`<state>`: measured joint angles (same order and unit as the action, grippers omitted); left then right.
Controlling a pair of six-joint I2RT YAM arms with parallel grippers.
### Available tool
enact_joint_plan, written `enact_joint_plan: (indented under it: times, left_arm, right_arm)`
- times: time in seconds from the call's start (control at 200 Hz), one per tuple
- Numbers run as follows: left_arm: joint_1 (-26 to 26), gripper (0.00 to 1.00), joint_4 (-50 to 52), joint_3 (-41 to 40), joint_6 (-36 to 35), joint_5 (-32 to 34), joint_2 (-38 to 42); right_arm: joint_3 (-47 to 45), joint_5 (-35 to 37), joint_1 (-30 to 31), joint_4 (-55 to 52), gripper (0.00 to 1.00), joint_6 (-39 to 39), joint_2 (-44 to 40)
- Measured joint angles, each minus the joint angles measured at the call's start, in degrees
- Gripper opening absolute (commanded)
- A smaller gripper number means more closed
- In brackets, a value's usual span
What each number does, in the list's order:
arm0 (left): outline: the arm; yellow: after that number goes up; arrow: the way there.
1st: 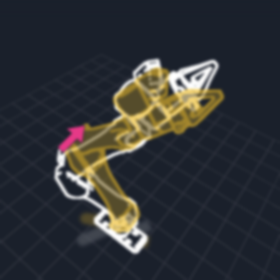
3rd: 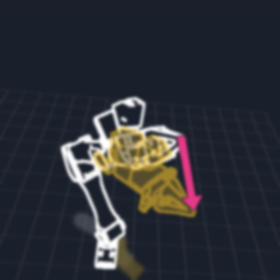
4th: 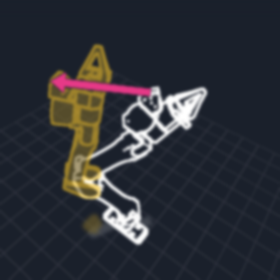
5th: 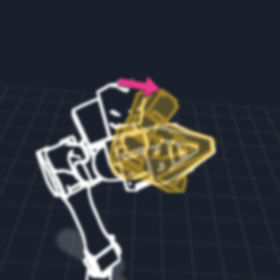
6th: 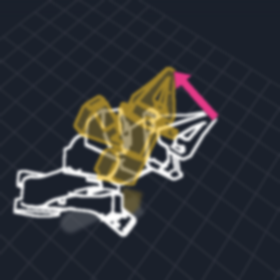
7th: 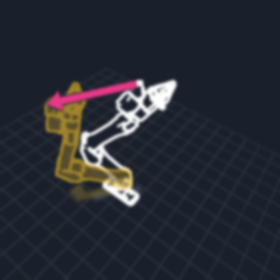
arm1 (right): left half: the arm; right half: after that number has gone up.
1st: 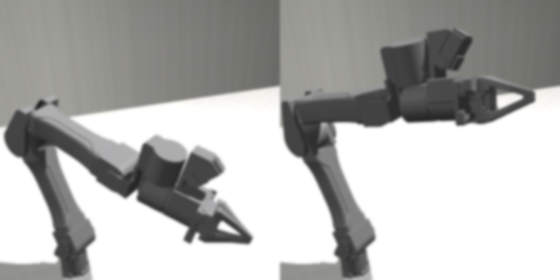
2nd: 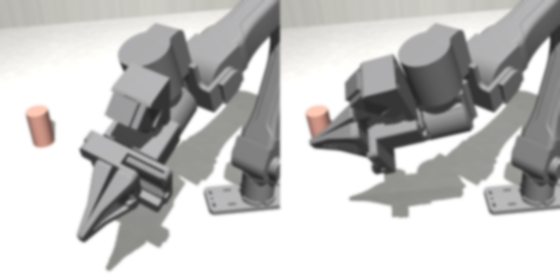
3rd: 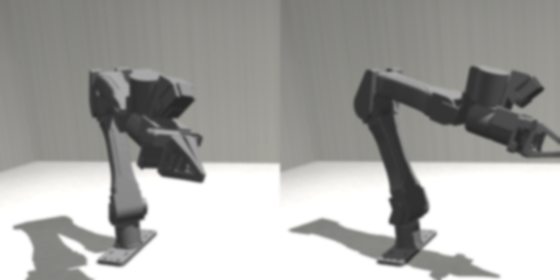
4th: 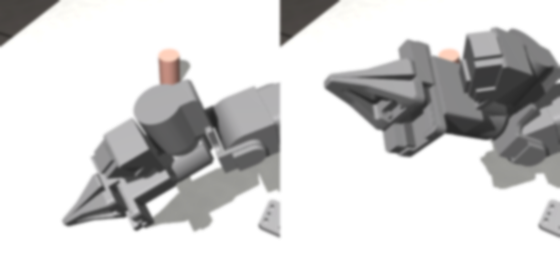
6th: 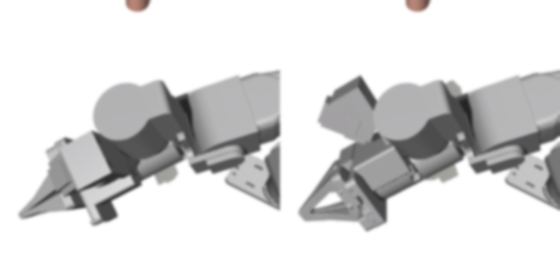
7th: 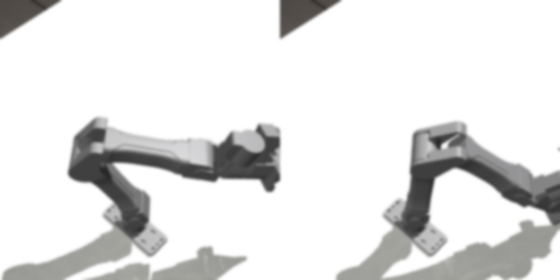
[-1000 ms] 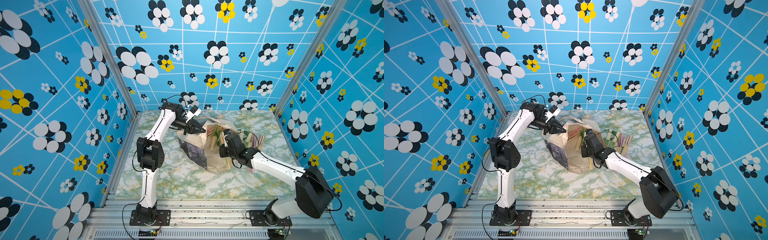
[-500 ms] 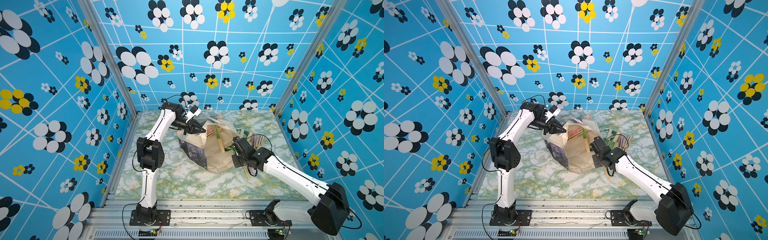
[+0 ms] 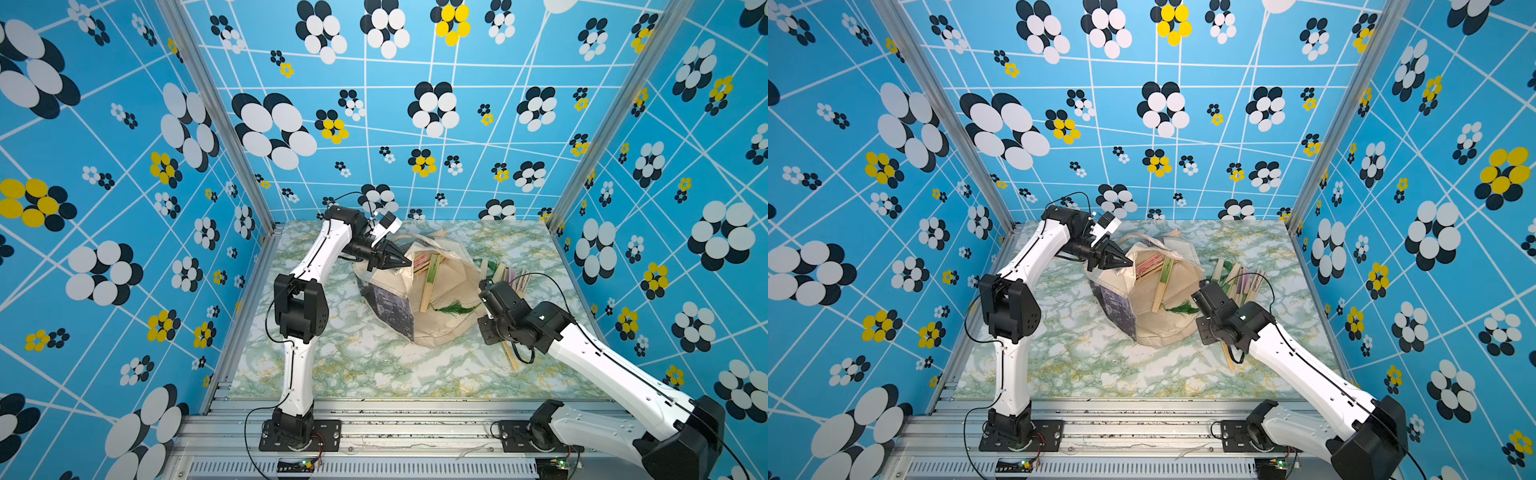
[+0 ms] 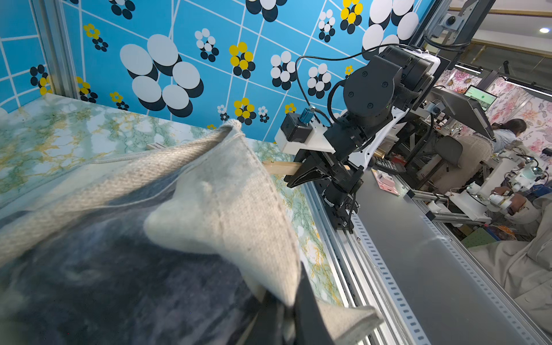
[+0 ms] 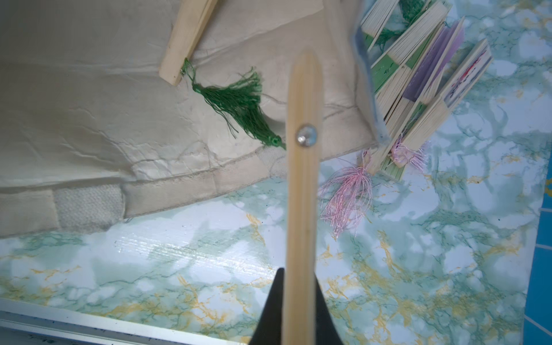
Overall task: Take out the folding fans from the tote bags
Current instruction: Pick up the folding fan from the canvas bag, then place the folding fan at the center of the board.
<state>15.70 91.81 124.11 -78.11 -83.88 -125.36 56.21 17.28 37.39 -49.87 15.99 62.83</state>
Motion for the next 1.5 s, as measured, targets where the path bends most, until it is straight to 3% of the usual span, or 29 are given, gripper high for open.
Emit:
enact_joint_plan:
  times: [0.32,0.525,0.74,1.035,1.195,1.355,1.5]
  left_arm:
    - [-0.2,0.00,0.0,-0.3,-0.2,-0.2,0.0]
    - [-0.6,0.00,0.0,-0.3,-0.5,-0.2,0.0]
    - [-0.6,0.00,0.0,-0.3,-0.5,-0.4,0.0]
    - [-0.6,0.00,0.0,-0.3,-0.3,-0.4,0.0]
    - [-0.4,0.00,0.0,-0.3,-0.3,-0.4,0.0]
    - [-0.4,0.00,0.0,-0.3,-0.3,-0.3,0.0]
    - [-0.4,0.00,0.0,-0.3,0.2,-0.2,0.3]
  right_arm:
    - [-6.1,0.7,-1.7,16.8,0.01,2.1,-17.2]
    - [-5.4,2.8,-12.5,19.4,0.01,5.7,-20.3]
    - [-6.4,0.2,-22.9,24.1,0.00,6.6,-8.7]
    - [-12.2,-5.8,-28.0,45.0,0.03,7.9,13.6]
    - [-4.4,-7.0,-30.4,47.6,0.20,7.6,26.8]
    - [6.2,-7.1,-33.4,45.5,0.48,6.6,36.5]
    - [7.9,-7.1,-33.9,42.7,0.55,6.6,38.1]
